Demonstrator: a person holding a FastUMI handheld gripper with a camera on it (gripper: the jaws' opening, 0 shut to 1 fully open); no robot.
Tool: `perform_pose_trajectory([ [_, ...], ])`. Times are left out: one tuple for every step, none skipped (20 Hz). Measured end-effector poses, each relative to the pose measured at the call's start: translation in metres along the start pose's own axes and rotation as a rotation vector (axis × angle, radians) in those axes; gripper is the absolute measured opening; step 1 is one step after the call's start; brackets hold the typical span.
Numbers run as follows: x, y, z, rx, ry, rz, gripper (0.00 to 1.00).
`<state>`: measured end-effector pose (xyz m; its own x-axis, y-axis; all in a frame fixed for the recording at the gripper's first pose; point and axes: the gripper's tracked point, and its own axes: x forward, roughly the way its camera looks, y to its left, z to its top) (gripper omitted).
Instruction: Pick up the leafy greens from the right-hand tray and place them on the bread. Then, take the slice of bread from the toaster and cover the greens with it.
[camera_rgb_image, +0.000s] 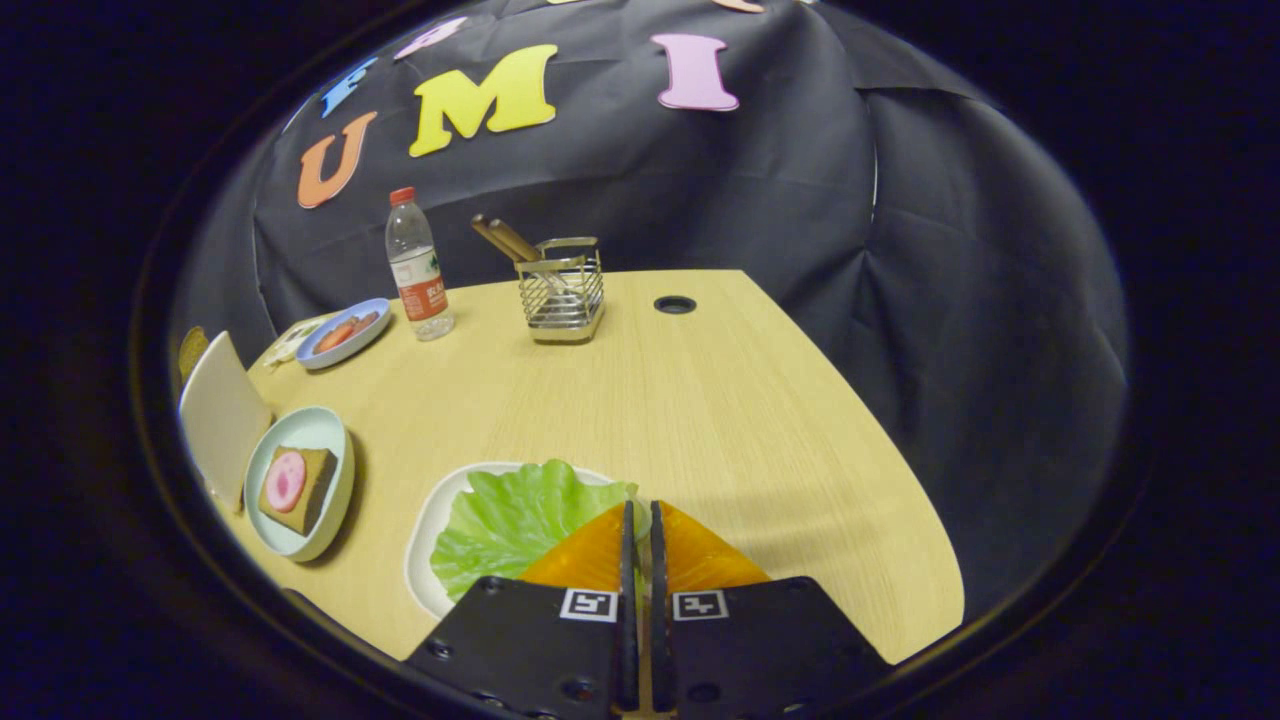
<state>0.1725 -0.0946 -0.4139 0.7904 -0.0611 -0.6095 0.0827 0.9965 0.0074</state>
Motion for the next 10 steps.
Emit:
perform_pose_trajectory([
  [-0.009,0.004,0.009,-0.003,-0.015,0.013,0.00],
  [-0.018,0.010,0.016,-0.003,-0.030,0.026,0.00],
  [-0.028,0.015,0.025,-0.004,-0.047,0.035,0.00],
  [-0.039,0.022,0.033,-0.004,-0.059,0.046,0.00],
  [-0.050,0.029,0.041,0.003,-0.069,0.058,0.00],
  [-0.061,0.035,0.050,0.010,-0.077,0.067,0.00],
  [-0.072,0.041,0.058,0.021,-0.085,0.072,0.00],
  [-0.083,0.050,0.065,0.033,-0.091,0.077,0.00],
  [-0.093,0.058,0.073,0.042,-0.100,0.075,0.00],
  [-0.103,0.068,0.080,0.048,-0.108,0.077,0.00],
])
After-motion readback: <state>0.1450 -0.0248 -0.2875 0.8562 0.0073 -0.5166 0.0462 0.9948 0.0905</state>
